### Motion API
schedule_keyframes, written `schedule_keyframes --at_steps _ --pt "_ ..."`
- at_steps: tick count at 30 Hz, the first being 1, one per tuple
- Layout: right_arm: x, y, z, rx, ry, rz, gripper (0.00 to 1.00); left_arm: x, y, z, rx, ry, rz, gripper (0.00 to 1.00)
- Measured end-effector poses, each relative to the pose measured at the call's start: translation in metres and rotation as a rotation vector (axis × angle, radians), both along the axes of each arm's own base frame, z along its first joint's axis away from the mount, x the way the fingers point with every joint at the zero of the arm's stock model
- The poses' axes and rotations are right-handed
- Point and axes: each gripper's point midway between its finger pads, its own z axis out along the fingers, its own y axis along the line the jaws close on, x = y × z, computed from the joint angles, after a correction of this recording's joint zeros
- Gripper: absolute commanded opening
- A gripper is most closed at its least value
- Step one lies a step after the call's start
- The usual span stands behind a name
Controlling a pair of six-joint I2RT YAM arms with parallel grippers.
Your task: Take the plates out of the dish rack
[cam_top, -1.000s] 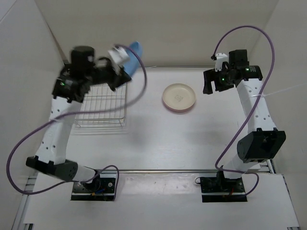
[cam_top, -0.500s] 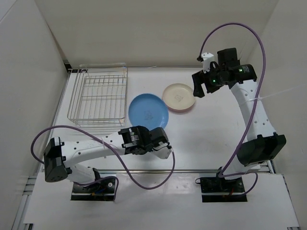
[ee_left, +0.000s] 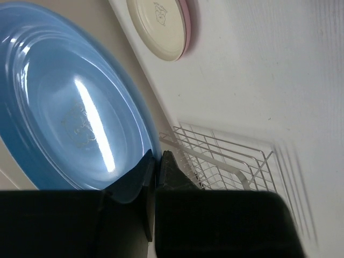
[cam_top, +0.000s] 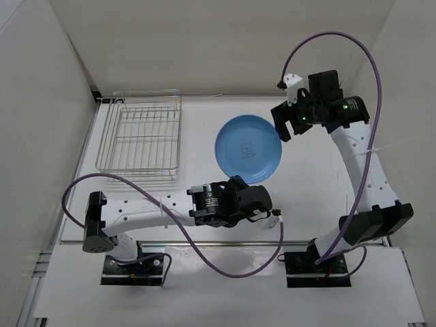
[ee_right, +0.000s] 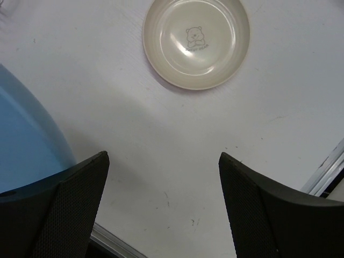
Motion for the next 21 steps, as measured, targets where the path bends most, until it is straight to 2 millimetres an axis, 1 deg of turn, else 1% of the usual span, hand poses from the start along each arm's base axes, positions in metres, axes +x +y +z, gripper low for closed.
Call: schedule_keyframes --at_steps 7,11,16,21 --pt "0.006 -0.006 0.018 0.005 -0.079 -0.061 0.86 -0.003 -0.005 -0.006 -0.003 0.031 -0.006 0.11" --pt "0.006 -0.004 0.024 0.027 -0.094 -0.065 0.86 -0.005 -0.008 -0.005 -0.02 0.046 -0.008 0.11" --pt "0.004 0.0 0.025 0.05 -0.088 -0.056 0.85 -0.007 -0.009 -0.007 -0.031 0.072 -0.004 0.11" --pt "0.001 0.005 0.034 0.097 -0.092 -0.044 0.85 -0.01 -0.015 -0.016 -0.018 0.1 -0.011 0.11"
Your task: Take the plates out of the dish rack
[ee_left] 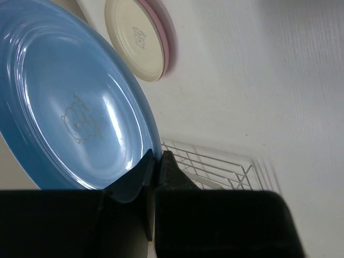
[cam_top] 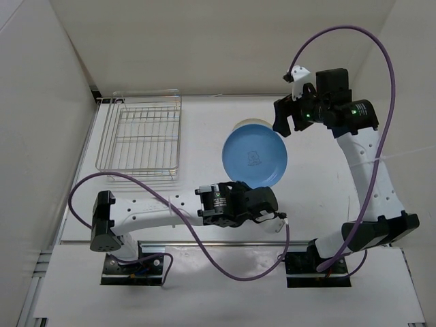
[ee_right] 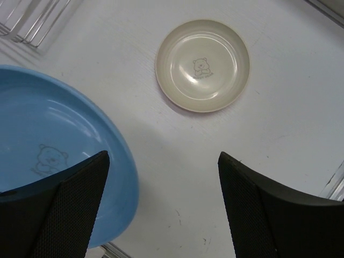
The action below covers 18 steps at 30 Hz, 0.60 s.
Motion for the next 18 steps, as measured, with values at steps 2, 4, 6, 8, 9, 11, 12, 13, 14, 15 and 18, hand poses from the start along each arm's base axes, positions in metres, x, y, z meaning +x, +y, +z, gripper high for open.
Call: schedule_keyframes --at_steps 2,4,6,8,9,11,12,13,14,15,18 --pt "-0.004 0.004 0.004 0.019 -0.003 0.02 0.85 0.0 -0.003 -0.003 0.006 0.005 -0.003 0.11" --pt "-0.008 0.007 0.007 0.037 -0.005 0.041 0.85 0.0 -0.007 -0.004 0.006 0.011 -0.005 0.11" --pt "-0.012 0.009 0.01 0.047 -0.01 0.057 0.85 0.001 -0.009 -0.004 -0.001 0.015 -0.007 0.11" --pt "-0.016 0.009 0.005 0.044 -0.005 0.067 0.83 0.002 -0.01 -0.001 -0.01 0.013 -0.007 0.11" --pt "-0.019 0.008 0.001 0.039 0.005 0.069 0.82 0.002 -0.012 0.001 -0.017 0.011 -0.008 0.11" --pt "-0.021 0.007 -0.009 0.029 0.03 0.071 0.81 0.003 -0.014 0.006 -0.032 0.007 -0.009 0.11" --pt "-0.021 0.007 -0.014 0.025 0.041 0.071 0.81 0.003 -0.015 0.008 -0.04 0.006 -0.009 0.11" --pt "-0.021 0.006 -0.02 0.02 0.055 0.071 0.79 0.003 -0.016 0.01 -0.047 0.005 -0.009 0.11" --pt "-0.022 0.006 -0.026 0.015 0.071 0.07 0.78 0.003 -0.016 0.011 -0.051 0.004 -0.01 0.11" --pt "-0.023 0.005 -0.03 0.011 0.083 0.069 0.74 0.004 -0.017 0.013 -0.054 0.003 -0.011 0.11" --pt "-0.024 0.005 -0.037 0.004 0.095 0.073 0.36 0.004 -0.018 0.016 -0.062 0.003 -0.011 0.11"
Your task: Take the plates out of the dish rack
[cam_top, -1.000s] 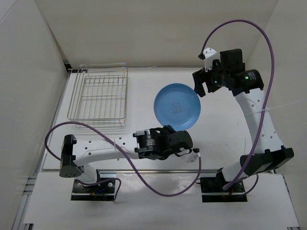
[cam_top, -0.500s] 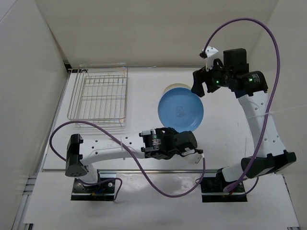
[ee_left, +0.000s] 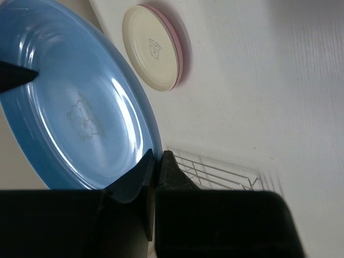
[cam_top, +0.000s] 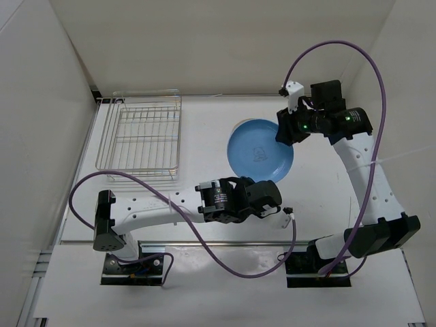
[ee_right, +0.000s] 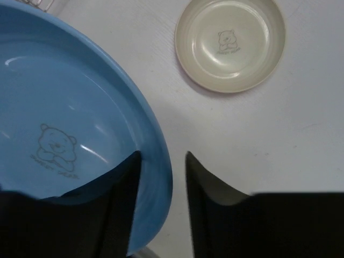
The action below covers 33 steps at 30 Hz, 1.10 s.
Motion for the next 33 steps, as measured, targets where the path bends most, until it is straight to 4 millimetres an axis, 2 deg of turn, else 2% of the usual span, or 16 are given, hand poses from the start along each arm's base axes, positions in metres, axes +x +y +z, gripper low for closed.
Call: schedule_keyframes --at_steps 4,8,10,11,13,14,15,16,21,23,25,27,29,30,31,33 --pt "0.002 0.001 0.002 0.009 -0.007 -0.001 0.0 0.0 0.0 -0.001 0.001 0.007 0.001 0.11" --pt "0.004 0.004 0.005 0.025 -0.016 0.002 0.0 0.005 0.001 -0.008 0.014 0.016 0.018 0.12" --pt "0.005 0.004 0.006 0.026 -0.025 0.0 0.0 0.01 0.003 -0.01 0.014 0.015 0.031 0.27" --pt "0.007 0.003 0.006 0.026 -0.03 -0.002 0.0 0.014 0.003 -0.009 0.012 0.008 0.038 0.4" --pt "0.01 0.001 0.007 0.017 -0.041 -0.019 0.0 0.021 0.0 -0.006 -0.016 -0.009 0.049 0.48" --pt "0.012 0.0 0.007 0.015 -0.043 -0.028 0.0 0.025 -0.001 -0.003 -0.03 -0.016 0.055 0.72" --pt "0.013 -0.001 0.007 0.013 -0.043 -0.042 0.0 0.029 -0.002 -0.001 -0.04 -0.027 0.059 0.91" --pt "0.014 -0.003 0.006 0.005 -0.043 -0.05 0.0 0.035 -0.003 0.002 -0.058 -0.035 0.073 1.0" --pt "0.028 -0.009 -0.004 -0.026 -0.027 -0.111 0.0 0.062 0.005 0.01 -0.131 -0.042 0.166 1.0" --pt "0.04 -0.008 -0.012 -0.025 -0.003 -0.135 0.0 0.072 0.012 0.017 -0.167 -0.023 0.209 1.0" --pt "0.058 -0.009 -0.021 -0.024 0.008 -0.172 0.0 0.086 0.017 0.034 -0.245 0.015 0.267 1.0" --pt "0.075 -0.011 -0.033 -0.019 0.027 -0.213 0.0 0.105 0.027 0.056 -0.348 0.052 0.335 1.0" --pt "0.094 -0.012 -0.049 -0.021 0.042 -0.252 0.0 0.136 0.05 0.085 -0.49 0.079 0.431 1.0" --pt "0.102 -0.013 -0.059 -0.033 0.052 -0.27 0.0 0.156 0.068 0.098 -0.567 0.089 0.491 1.0" --pt "0.111 -0.013 -0.07 -0.039 0.067 -0.287 0.0 0.177 0.098 0.113 -0.656 0.092 0.576 1.0" --pt "0.128 -0.012 -0.09 -0.034 0.086 -0.323 0.0 0.211 0.157 0.12 -0.734 0.074 0.725 1.0"
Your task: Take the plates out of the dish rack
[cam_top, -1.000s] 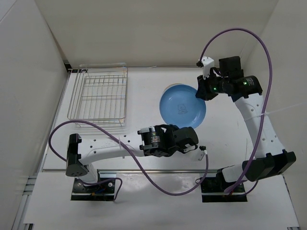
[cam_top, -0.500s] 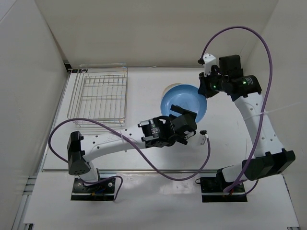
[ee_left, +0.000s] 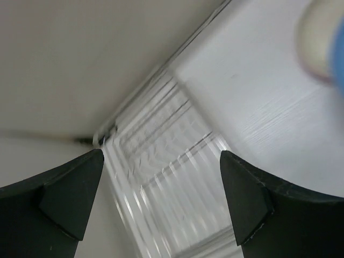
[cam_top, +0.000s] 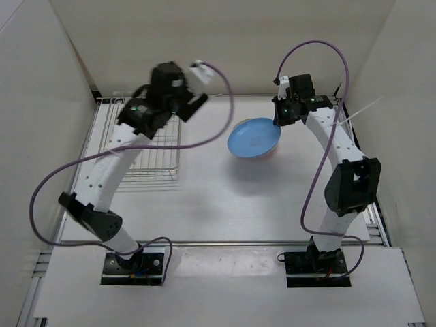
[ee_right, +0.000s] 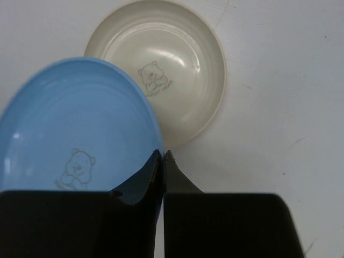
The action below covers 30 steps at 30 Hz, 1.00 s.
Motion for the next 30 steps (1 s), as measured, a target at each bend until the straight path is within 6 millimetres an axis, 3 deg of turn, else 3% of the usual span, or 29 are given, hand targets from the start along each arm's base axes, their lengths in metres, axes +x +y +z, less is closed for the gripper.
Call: schedule_keyframes --at_steps 2,4,6,9,14,23,30 --pt "0.017 0.002 -0.016 0.005 -0.003 -0.029 0.0 0.017 0.068 -0.004 -0.066 0.03 0.156 1.0" --pt "0.031 0.001 -0.028 0.01 -0.005 -0.057 0.0 0.013 0.124 -0.022 -0.111 0.075 0.279 1.0" --pt "0.043 0.0 -0.034 0.028 -0.017 -0.083 0.0 -0.004 0.149 -0.04 -0.145 0.121 0.322 1.0" --pt "0.06 -0.002 -0.038 0.054 -0.046 -0.121 0.0 -0.027 0.16 -0.047 -0.217 0.15 0.317 1.0" --pt "0.08 -0.01 -0.042 0.082 -0.077 -0.182 0.0 -0.042 0.176 -0.038 -0.332 0.129 0.323 1.0" --pt "0.103 -0.022 -0.067 0.104 -0.078 -0.284 0.0 -0.045 0.17 -0.048 -0.458 0.178 0.276 1.0" --pt "0.105 -0.024 -0.095 0.089 -0.025 -0.305 0.0 -0.046 0.17 -0.055 -0.514 0.214 0.267 1.0"
